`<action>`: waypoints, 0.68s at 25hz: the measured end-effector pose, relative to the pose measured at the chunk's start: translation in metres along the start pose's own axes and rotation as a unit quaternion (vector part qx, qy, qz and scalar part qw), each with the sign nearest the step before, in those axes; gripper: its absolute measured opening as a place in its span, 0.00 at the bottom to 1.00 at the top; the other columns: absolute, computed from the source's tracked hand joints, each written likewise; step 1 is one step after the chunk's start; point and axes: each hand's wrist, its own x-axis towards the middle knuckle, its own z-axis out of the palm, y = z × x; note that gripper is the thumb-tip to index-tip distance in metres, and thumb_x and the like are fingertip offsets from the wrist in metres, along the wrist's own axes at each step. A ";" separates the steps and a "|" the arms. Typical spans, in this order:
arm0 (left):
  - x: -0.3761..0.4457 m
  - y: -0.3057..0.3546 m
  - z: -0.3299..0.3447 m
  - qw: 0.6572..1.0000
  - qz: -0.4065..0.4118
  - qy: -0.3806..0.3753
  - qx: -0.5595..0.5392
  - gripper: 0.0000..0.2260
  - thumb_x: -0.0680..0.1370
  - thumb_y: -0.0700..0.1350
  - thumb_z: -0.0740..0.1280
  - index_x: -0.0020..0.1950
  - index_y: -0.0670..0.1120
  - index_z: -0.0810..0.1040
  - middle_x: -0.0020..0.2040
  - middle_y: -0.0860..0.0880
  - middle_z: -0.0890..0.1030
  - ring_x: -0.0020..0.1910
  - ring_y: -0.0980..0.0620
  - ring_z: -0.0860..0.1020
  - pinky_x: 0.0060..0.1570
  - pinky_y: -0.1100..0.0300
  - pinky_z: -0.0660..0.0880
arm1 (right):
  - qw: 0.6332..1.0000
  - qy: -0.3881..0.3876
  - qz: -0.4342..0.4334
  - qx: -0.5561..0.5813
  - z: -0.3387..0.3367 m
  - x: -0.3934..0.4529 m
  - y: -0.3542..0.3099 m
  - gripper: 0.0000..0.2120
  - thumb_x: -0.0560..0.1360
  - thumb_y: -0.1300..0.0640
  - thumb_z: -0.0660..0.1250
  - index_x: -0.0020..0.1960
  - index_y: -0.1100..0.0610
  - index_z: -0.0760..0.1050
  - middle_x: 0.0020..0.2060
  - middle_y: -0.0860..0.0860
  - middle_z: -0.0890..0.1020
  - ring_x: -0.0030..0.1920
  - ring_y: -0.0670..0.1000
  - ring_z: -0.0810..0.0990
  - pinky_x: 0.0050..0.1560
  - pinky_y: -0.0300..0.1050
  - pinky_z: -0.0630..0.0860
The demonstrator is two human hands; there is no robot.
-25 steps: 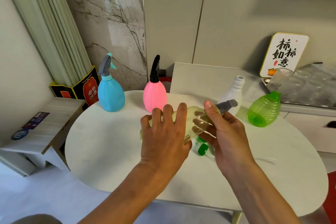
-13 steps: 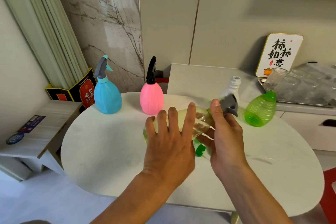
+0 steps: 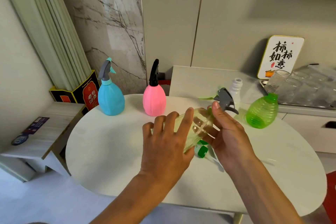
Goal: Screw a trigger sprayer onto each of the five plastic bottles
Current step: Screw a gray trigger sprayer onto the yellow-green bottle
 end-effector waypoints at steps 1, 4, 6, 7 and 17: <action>-0.001 0.002 0.001 1.000 0.003 0.010 0.018 0.42 0.61 0.60 0.77 0.71 0.50 0.66 0.59 0.42 0.79 0.52 0.42 0.78 0.47 0.45 0.76 | 1.000 0.005 0.006 0.002 0.000 0.000 0.002 0.28 0.65 0.45 0.75 0.59 0.61 0.78 0.53 0.59 0.85 0.49 0.57 0.85 0.49 0.51 0.81; 0.003 0.000 0.001 0.999 -0.010 0.029 0.035 0.42 0.61 0.59 0.78 0.70 0.49 0.67 0.59 0.41 0.79 0.51 0.40 0.78 0.46 0.43 0.76 | 0.998 -0.013 0.030 0.056 0.001 0.001 0.003 0.25 0.71 0.42 0.70 0.60 0.58 0.78 0.55 0.59 0.85 0.49 0.56 0.85 0.44 0.47 0.80; 0.005 0.000 0.000 0.998 -0.016 0.042 0.039 0.42 0.61 0.59 0.78 0.71 0.49 0.67 0.59 0.40 0.79 0.52 0.39 0.78 0.46 0.43 0.76 | 0.996 -0.030 0.034 0.083 -0.001 0.002 0.001 0.23 0.75 0.44 0.67 0.62 0.58 0.78 0.58 0.59 0.83 0.53 0.58 0.83 0.49 0.49 0.79; 0.005 0.001 -0.001 0.998 -0.016 0.047 0.045 0.42 0.61 0.59 0.78 0.71 0.49 0.67 0.59 0.40 0.78 0.52 0.39 0.78 0.46 0.42 0.76 | 0.996 -0.029 0.025 0.086 -0.001 0.003 0.001 0.23 0.75 0.45 0.67 0.63 0.59 0.78 0.60 0.60 0.82 0.56 0.59 0.82 0.51 0.50 0.79; 0.005 0.005 0.006 0.997 -0.009 0.059 0.052 0.42 0.61 0.60 0.78 0.70 0.48 0.68 0.59 0.40 0.79 0.52 0.39 0.78 0.47 0.42 0.76 | 0.994 -0.035 0.004 0.104 -0.002 0.002 0.000 0.17 0.74 0.48 0.68 0.58 0.56 0.80 0.57 0.59 0.84 0.55 0.57 0.82 0.57 0.52 0.77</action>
